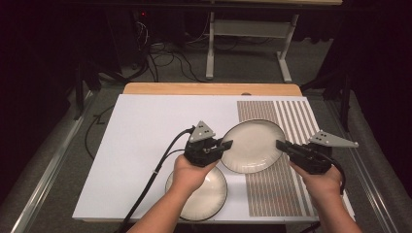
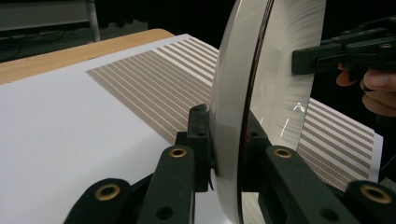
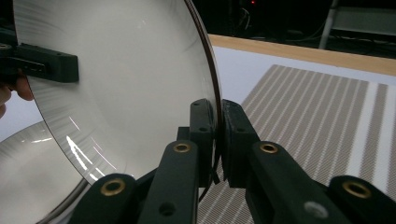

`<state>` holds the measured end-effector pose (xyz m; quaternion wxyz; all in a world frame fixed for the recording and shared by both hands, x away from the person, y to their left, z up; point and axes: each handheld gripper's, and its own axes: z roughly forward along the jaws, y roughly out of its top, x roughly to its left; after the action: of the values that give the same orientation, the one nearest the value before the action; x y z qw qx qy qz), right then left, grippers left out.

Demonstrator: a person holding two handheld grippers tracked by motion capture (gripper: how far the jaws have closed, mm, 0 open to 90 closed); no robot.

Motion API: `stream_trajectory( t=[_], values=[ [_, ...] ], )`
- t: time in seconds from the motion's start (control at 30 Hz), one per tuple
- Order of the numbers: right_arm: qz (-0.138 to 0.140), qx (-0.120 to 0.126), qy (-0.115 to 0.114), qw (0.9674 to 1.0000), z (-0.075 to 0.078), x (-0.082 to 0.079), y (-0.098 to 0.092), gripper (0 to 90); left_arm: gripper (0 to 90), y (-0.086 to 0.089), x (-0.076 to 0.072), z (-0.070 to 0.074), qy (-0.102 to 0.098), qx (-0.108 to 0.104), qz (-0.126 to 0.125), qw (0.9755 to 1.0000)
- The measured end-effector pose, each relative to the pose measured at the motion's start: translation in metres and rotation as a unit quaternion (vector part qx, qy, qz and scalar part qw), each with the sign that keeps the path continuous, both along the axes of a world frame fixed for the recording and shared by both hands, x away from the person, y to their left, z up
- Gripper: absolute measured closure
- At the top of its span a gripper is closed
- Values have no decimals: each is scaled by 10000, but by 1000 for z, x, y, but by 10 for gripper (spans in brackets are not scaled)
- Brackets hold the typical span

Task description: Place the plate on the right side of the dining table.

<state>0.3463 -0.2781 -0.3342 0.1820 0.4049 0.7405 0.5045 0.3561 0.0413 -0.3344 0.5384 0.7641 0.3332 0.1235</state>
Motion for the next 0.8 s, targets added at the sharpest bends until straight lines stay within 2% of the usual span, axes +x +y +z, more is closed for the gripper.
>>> stream_trajectory(
  t=[0.33, 0.43, 0.6, 0.8],
  values=[
    [-267, 63, 3, 9996, -12, -1, -31, 867, 784, -32, 14, -8, 57, 114, -187, 9997],
    [-313, 177, 36, 9993, -18, -1, -40, 866, 786, -39, 16, -12, 96, 103, -218, 9997],
    [-477, 147, 10, 9988, -21, -1, -52, 868, 778, -51, 24, -16, 204, 97, -230, 9995],
    [-645, 128, 80, 9978, -26, -1, -63, 868, 770, -71, 33, -21, 248, 236, -259, 9991]
  ],
)
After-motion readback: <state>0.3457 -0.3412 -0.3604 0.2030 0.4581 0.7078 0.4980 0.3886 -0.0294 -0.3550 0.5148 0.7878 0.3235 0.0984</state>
